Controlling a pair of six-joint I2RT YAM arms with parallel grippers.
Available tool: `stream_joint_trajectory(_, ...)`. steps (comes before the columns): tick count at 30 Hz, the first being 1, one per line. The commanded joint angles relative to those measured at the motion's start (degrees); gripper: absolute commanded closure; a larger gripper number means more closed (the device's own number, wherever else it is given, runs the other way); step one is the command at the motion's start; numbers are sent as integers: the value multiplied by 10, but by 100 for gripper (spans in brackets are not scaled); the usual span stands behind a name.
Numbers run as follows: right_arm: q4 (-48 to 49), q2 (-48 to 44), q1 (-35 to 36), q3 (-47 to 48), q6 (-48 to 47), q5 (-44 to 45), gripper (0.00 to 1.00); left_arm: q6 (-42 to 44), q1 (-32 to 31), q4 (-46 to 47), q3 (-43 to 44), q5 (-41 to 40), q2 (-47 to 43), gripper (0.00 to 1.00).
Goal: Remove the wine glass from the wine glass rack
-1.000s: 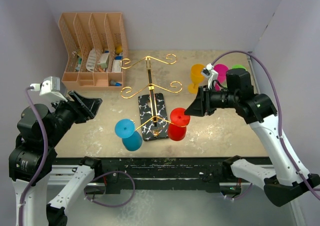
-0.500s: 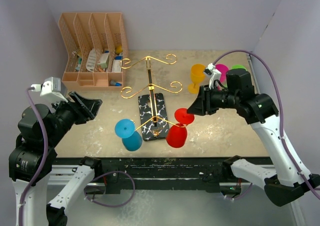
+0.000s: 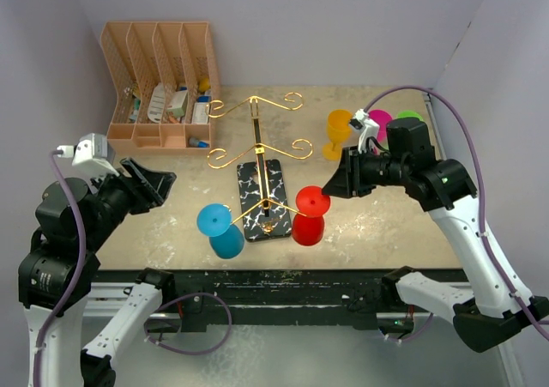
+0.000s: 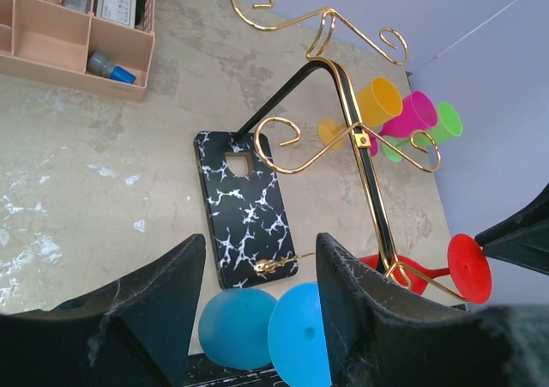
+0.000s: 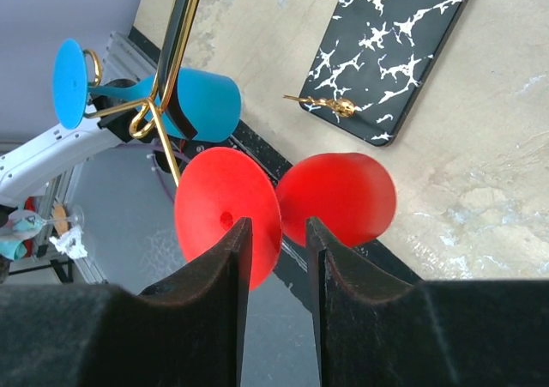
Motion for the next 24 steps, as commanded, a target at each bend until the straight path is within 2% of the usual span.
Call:
stream_joint_trajectory(1, -9, -4, 2, 9, -15, -24, 66, 7, 1, 14, -7, -9, -5, 42)
stream_joint_trajectory(16, 1, 2, 9, -3, -20, -30, 63, 7, 1, 12, -15, -16, -8, 42)
stream_joint_trajectory(24, 21, 18, 28, 1, -9, -34, 69, 11, 1, 10, -19, -21, -11, 42)
